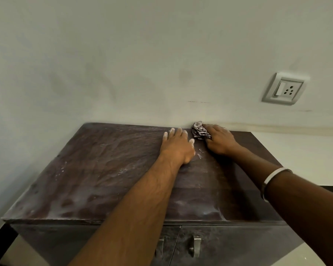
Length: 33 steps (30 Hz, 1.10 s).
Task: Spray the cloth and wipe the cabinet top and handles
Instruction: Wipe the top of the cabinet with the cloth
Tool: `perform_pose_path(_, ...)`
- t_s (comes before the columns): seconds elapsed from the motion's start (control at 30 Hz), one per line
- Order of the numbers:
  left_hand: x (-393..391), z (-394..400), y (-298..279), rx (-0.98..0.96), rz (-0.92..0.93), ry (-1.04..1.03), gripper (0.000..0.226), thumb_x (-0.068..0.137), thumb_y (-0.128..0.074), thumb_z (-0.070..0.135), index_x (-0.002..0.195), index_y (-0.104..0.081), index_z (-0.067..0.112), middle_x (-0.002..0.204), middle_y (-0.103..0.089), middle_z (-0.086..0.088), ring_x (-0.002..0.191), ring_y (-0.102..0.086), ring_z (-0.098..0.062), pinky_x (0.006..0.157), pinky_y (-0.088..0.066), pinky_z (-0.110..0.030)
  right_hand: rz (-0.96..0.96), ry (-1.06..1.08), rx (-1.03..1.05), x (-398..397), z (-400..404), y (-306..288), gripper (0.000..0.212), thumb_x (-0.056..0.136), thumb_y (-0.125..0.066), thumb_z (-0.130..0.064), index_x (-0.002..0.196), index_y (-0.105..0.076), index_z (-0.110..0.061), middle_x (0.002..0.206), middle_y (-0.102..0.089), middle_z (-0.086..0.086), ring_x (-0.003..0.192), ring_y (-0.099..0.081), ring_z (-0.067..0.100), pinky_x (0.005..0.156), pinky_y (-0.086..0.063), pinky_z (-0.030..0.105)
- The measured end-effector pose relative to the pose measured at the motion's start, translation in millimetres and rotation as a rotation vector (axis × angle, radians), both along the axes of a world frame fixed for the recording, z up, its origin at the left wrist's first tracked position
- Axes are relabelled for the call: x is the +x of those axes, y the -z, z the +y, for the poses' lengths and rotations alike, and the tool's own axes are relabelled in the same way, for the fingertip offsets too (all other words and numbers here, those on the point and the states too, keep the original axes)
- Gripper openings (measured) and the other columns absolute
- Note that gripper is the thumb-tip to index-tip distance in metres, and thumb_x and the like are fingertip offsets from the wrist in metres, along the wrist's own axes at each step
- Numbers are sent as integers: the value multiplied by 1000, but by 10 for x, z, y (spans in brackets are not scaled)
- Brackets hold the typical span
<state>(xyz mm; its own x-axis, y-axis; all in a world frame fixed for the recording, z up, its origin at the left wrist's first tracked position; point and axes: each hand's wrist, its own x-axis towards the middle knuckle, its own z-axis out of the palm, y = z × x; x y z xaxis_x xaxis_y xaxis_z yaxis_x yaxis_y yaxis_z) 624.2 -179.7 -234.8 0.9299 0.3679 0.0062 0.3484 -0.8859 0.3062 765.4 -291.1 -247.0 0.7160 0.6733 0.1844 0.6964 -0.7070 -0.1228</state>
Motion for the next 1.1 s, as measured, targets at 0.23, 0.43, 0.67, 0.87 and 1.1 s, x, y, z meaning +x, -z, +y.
perform_pose_path(0.23,-23,73,17,21,10,-26,58,102,-26,36,153,-15,9,163,-7,-6,150,-1,-25,122,-1,-45,-30,-173,53,-161,42,52,55,92,-48,-24,145,-35,-20,148,-41,5,137,-35,23,114,-23,38)
perform_pose_path(0.43,-78,125,14,26,25,-31,58,103,-25,36,153,-14,9,163,-7,-7,150,-1,-25,122,-1,-44,14,-26,-3,-25,-32,-2,56,92,-45,-25,146,-31,-21,152,-36,6,140,-30,24,116,-20,38)
perform_pose_path(0.67,-126,153,38,34,37,-41,57,103,-23,35,153,-15,9,163,-6,-6,150,1,-25,122,0,-43,5,-127,59,-292,205,53,57,90,-46,-25,146,-34,-23,150,-39,3,139,-31,22,116,-20,40)
perform_pose_path(0.87,-179,234,90,46,45,-42,57,103,-23,34,153,-14,9,163,-6,-4,150,0,-25,122,-1,-44,-1,-135,21,-208,-137,54,56,91,-46,-24,146,-33,-23,150,-38,4,139,-33,22,115,-22,39)
perform_pose_path(1.1,-205,260,121,48,53,-45,58,103,-23,35,154,-12,10,163,-4,-3,150,1,-25,122,0,-43,56,-78,5,-355,65,-14,61,87,-45,-21,147,-31,-24,153,-35,4,141,-29,23,117,-20,42)
